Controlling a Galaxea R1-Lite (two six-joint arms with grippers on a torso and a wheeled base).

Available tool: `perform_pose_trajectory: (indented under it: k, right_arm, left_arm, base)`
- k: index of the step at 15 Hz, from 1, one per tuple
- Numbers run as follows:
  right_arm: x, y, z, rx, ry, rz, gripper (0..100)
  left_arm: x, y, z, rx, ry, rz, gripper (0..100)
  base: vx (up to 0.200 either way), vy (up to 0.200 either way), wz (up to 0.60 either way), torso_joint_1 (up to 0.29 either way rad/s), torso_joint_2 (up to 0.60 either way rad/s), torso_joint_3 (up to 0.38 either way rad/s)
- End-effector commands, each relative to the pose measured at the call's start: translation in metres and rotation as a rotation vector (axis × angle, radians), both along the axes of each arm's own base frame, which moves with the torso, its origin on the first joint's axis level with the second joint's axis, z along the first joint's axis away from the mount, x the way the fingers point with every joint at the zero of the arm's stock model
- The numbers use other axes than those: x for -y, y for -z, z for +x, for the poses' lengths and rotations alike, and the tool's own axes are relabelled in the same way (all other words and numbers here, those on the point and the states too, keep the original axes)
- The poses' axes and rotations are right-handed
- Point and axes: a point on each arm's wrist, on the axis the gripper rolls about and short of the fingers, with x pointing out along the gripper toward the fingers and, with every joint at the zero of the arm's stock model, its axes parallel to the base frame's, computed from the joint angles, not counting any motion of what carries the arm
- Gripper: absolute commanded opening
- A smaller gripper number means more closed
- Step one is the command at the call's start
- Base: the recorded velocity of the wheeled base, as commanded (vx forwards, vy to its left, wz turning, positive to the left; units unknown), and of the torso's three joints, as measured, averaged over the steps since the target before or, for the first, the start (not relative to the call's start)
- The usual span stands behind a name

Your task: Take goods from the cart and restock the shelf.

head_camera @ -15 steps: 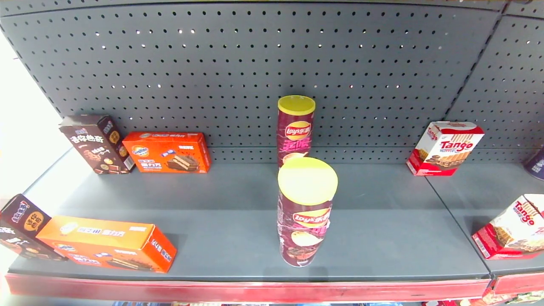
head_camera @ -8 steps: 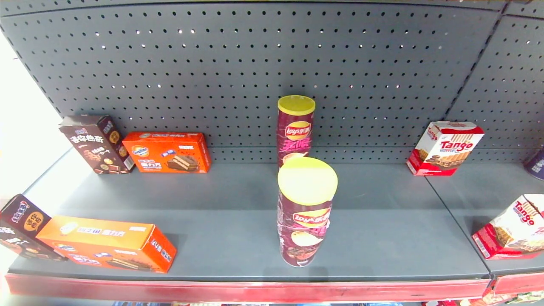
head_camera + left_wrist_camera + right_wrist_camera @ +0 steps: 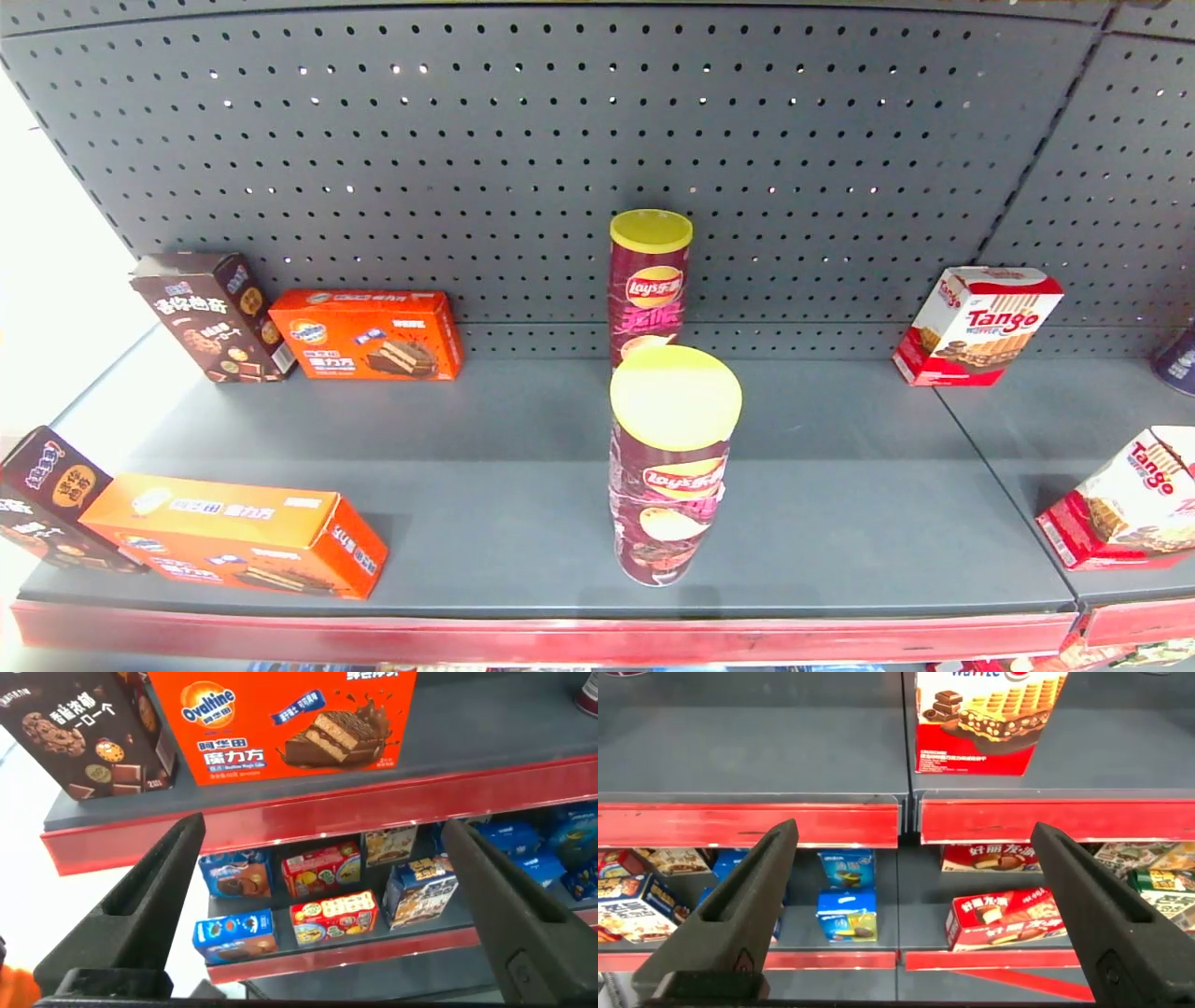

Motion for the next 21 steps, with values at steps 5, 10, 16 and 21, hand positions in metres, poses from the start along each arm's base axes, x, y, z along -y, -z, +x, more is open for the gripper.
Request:
perform_pose_trajectory:
  k: [5,10,16,21]
  right_arm:
    - [0.0,0.0,0.0001,-0.001,0.002,0.007,100]
    - [0.0,0.0,0.0001,-0.001,0.002,0.005,100]
    - [0.0,0.0,0.0001,-0.001,0.002,0.005,100]
    - [0.0,-0.0002,0.0001,0.001,0.002,0.005,100]
  left_arm:
    - [0.0,-0.0001,0.0001,-0.001,-0.004,-0.004,100]
    - [-0.0002,-0.0002,0.0001,0.002,-0.008,0.011,100]
    - [-0.0003,-0.0002,0.0001,-0.001,-0.014,-0.014,100]
    - [-0.0003,-0.0002,0.0001,-0.001,-0.014,-0.014,100]
  base:
    - [0.0,0.0,0.0,0.0,0.0,0.0]
    - [0.0,0.0,0.0,0.0,0.0,0.0]
    - [0.0,-0.067,0.0,0.001,0.0,0.002]
    - [-0.08,0.0,0.0,0.001,0.0,0.0]
